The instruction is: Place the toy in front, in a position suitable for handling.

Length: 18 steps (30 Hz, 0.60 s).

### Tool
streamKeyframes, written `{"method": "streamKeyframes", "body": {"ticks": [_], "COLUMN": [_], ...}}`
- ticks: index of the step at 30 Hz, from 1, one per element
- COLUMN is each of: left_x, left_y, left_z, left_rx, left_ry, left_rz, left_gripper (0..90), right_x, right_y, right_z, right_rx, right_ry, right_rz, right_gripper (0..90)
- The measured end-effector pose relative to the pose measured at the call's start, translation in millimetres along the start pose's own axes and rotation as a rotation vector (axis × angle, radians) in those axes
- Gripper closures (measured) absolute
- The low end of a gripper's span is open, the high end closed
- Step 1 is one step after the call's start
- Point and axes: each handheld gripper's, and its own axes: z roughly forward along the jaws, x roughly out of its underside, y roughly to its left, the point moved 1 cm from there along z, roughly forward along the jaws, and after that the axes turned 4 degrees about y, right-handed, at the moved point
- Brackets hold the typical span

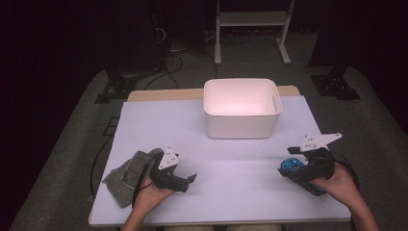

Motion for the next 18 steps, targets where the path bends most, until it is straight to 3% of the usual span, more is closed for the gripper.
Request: {"method": "streamKeyframes", "body": {"ticks": [18], "left_x": [0.2], "left_y": [1.7], "left_z": [-1.0], "left_rx": [-0.001], "left_ry": [0.005], "left_rz": [0.002], "left_gripper": [3.2], "right_x": [24.5], "right_y": [-19.5], "right_z": [-10.0], "right_rx": [0.002], "right_ry": [0.069], "right_rz": [0.059], "right_gripper": [13.3]}}
